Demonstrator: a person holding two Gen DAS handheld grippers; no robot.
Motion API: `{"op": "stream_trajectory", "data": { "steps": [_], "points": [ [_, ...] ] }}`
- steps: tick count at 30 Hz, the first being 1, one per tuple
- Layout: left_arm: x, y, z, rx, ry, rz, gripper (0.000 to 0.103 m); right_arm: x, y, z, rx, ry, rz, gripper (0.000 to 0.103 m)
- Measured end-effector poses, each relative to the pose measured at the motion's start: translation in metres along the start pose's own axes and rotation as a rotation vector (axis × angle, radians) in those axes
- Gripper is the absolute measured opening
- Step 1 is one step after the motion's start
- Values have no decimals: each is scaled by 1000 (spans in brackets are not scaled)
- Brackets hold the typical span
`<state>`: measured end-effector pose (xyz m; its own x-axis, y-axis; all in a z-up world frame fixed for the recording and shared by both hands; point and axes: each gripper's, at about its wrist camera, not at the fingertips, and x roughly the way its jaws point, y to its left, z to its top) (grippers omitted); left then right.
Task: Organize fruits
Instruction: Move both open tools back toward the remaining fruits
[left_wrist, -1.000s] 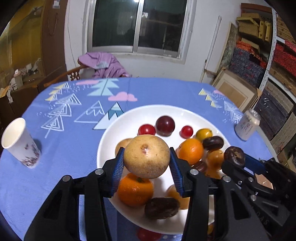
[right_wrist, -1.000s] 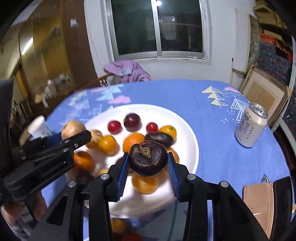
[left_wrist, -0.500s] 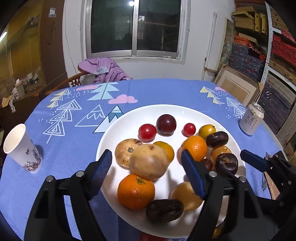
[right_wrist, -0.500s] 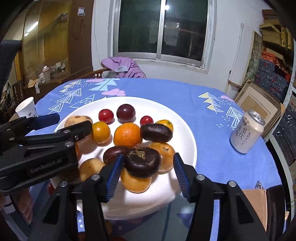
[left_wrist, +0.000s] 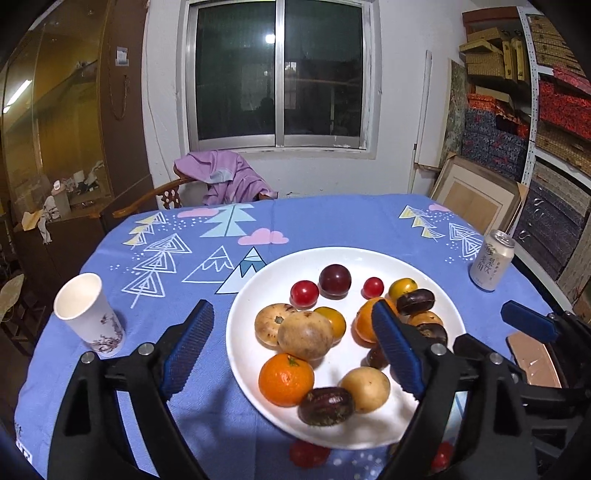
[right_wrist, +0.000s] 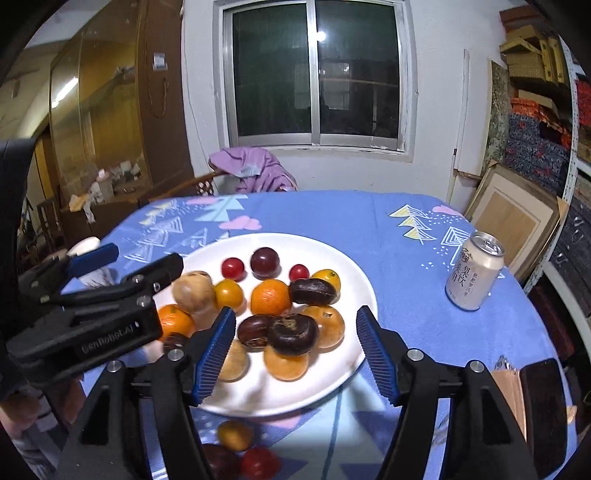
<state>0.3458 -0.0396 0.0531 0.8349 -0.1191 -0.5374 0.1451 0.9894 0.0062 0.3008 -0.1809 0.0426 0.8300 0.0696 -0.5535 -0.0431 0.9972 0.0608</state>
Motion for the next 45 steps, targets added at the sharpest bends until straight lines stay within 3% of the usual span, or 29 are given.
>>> {"op": "stream_trajectory", "data": {
  "steps": [6,10,18,34,45],
  "points": [
    [-37,1,-24,14,-27,16,91,-30,-1,-17,6,-27,37,71],
    [-49,-2,-50,68,-13,66,91,-47,-4,-38,19,-19,58,72],
    [-67,-8,-82,108,-13,88,95,-67,2,-71,-33,-5,52,75],
    [-42,-10,-92,118,76,64,95,-54,7,-81,-46,71,51,76],
    [-4,10,-99,42,244,-38,95,-35,25,-98,-138,153,50,76]
  ]
}}
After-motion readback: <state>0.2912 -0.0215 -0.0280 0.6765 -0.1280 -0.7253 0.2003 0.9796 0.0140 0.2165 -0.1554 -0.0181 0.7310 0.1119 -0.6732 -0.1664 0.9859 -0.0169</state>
